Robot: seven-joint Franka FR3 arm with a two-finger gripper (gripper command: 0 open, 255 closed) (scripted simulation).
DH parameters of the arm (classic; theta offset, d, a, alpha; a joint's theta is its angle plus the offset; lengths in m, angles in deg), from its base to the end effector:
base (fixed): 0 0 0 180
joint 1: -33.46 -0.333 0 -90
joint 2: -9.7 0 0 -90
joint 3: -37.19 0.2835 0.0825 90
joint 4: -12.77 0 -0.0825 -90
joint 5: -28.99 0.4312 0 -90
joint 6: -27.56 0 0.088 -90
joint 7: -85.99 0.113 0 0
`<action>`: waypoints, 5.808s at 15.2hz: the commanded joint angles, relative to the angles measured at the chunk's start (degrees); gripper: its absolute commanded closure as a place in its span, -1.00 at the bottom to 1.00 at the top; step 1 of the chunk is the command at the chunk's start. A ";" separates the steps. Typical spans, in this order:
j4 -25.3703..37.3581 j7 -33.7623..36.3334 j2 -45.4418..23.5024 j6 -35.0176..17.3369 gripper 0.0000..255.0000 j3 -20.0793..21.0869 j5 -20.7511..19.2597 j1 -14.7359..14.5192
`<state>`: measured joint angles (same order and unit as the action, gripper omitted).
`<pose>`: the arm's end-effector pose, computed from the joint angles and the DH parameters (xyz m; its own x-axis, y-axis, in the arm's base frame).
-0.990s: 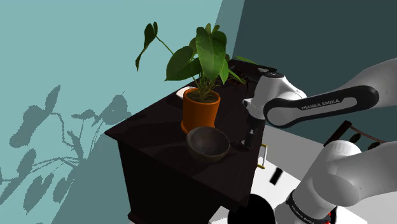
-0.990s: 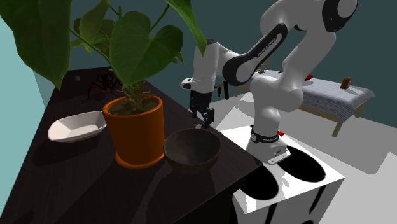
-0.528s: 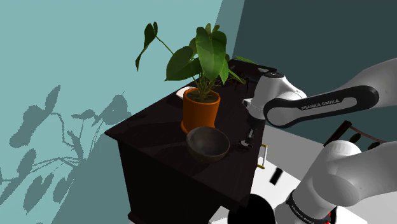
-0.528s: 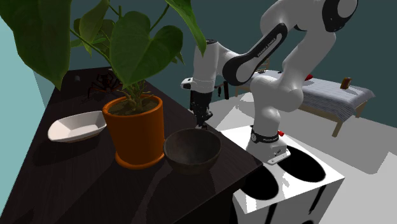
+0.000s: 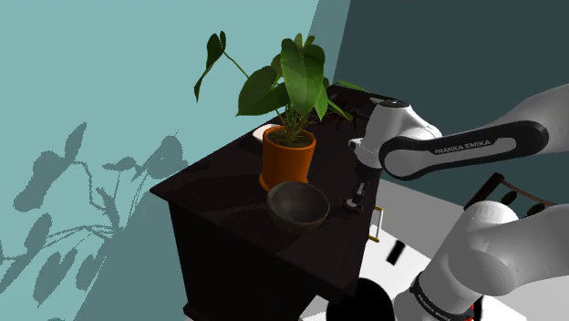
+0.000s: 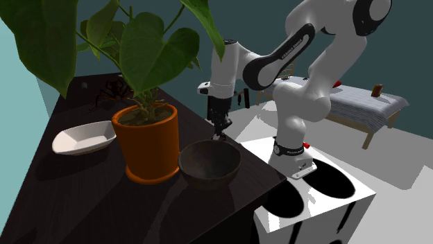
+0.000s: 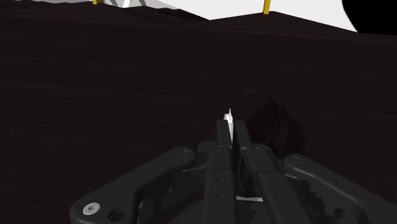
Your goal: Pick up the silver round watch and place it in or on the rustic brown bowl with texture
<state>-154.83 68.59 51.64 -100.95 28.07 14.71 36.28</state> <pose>0.3583 -0.0661 0.3040 0.9597 0.2808 0.0133 0.2780 -0.9549 0.1045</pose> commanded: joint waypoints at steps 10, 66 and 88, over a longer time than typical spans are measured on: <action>6.19 -1.08 4.88 11.04 1.00 1.01 1.79 -0.81; 26.35 18.75 -15.99 12.06 1.00 21.23 13.46 -9.14; 32.34 18.51 -14.26 19.76 -1.00 21.09 13.78 -9.38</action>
<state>-122.53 87.11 37.38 -81.23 49.16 28.49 26.90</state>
